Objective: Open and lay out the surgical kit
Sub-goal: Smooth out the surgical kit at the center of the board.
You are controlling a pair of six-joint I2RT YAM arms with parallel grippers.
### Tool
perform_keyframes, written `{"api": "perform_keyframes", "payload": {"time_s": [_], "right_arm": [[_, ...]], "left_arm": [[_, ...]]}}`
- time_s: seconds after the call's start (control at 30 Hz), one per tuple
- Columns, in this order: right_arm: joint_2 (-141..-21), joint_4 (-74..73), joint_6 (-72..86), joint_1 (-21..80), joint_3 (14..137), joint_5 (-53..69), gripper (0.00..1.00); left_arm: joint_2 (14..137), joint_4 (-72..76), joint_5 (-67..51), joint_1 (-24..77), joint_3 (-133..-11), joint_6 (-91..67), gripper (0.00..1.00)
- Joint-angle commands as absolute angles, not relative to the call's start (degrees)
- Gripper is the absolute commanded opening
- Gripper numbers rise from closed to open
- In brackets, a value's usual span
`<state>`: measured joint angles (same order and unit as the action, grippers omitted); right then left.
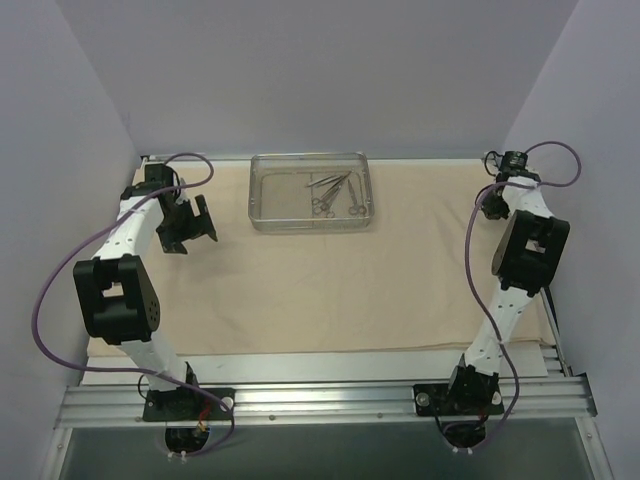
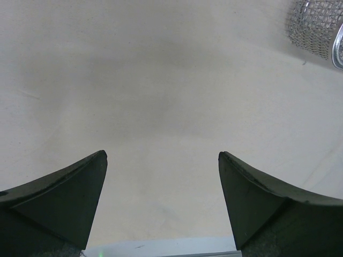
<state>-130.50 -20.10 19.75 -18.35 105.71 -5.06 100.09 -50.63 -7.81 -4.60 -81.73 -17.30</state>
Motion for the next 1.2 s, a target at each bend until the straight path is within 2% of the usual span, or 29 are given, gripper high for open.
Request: {"api": "perform_keyframes", "payload": {"time_s": [0.0,0.27,0.43,0.73,0.83,0.97,1.07,1.17], "right_arm": [[-115.9,-23.7,26.5,-19.2,95.2,-5.9,0.0],[-100.4,-31.6,25.7,-22.5,73.3,-26.0,0.0],[-100.9,-30.2,20.3,-26.2,64.1,-31.0,0.0],[-109.6,-33.7,17.8,-29.7,66.1,-34.1,0.0],[-113.8,-35.0,17.1,-29.8,65.7,-40.5,0.0],[-110.3,-35.6,17.1,-28.7,64.2,-45.5,0.0],[-107.6,-36.7,17.4,-27.3,66.4,-44.3,0.0],[-103.3,-37.3,17.8,-21.6,68.6,-44.5,0.0]], "left_arm": [[98.3,-50.5,-6.7,-4.8,-82.0,-16.7,0.94],[98.2,-51.2,-7.7,-4.5,-83.6,-17.1,0.94],[96.7,-51.3,-8.7,-4.4,-82.3,-17.1,0.94],[94.8,-49.7,-10.5,-4.0,-80.5,-17.7,0.94],[94.0,-49.1,-10.7,-4.0,-79.7,-17.7,0.94],[93.2,-48.8,-10.8,-4.1,-79.5,-17.6,0.94],[92.8,-49.0,-10.2,-4.1,-79.7,-17.2,0.94],[92.9,-49.2,-10.1,-4.1,-79.6,-17.1,0.94]]}}
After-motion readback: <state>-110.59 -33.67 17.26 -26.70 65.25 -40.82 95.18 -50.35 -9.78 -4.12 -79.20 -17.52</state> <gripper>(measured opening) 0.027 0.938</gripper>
